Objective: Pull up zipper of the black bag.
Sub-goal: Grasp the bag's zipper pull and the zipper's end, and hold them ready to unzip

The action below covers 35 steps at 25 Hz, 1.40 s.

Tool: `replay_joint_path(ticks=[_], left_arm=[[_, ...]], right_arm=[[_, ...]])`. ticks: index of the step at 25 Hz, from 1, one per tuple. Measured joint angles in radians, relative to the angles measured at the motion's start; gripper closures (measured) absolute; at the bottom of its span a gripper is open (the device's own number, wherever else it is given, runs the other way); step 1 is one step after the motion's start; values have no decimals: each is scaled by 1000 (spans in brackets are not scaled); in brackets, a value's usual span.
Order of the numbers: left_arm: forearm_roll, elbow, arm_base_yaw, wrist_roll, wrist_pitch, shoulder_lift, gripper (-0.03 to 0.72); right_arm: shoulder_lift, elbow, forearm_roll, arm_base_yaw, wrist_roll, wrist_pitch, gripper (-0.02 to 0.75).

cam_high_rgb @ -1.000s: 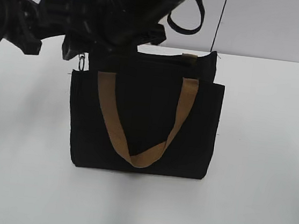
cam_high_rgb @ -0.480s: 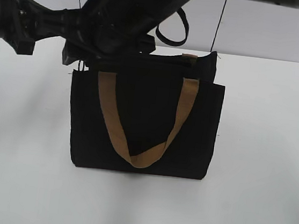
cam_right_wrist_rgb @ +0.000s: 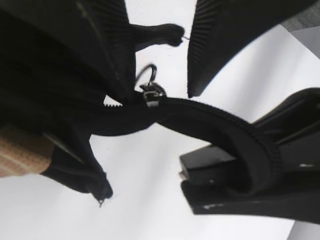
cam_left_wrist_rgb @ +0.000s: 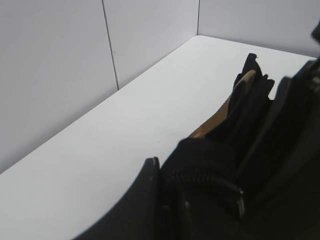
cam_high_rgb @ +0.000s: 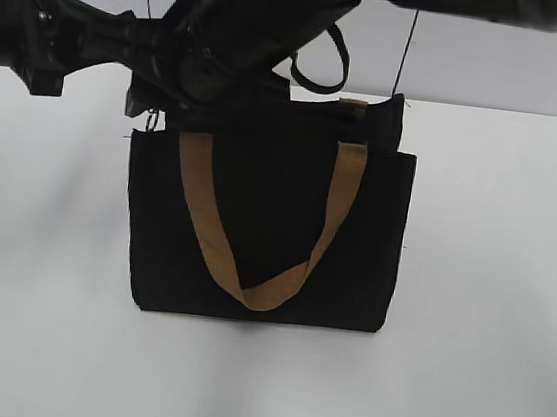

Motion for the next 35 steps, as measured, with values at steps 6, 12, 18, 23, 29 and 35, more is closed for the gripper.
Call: replay_joint_path(ticks=[6,12,18,23,29,35], left_arm=[[-6,0,0,-1,-9,0,664],[-7,0,0,-2,-11,0,664],[-7,0,0,-20,-13,0,664],[50,0,0,-89,12,0,664],[284,0,0,-396,62,0,664],[306,10,13,-714,61,-1,664]], right_arm=[[30,0,-8,0,16,1,467],[30,0,-65,0,41,5,583],[30,0,-106,0,32,31,750],[-12,0,-106,2,-49,83,751],[-92,0,-39,1,-201,131,752],[-93,0,148,-38,-427,213,752]])
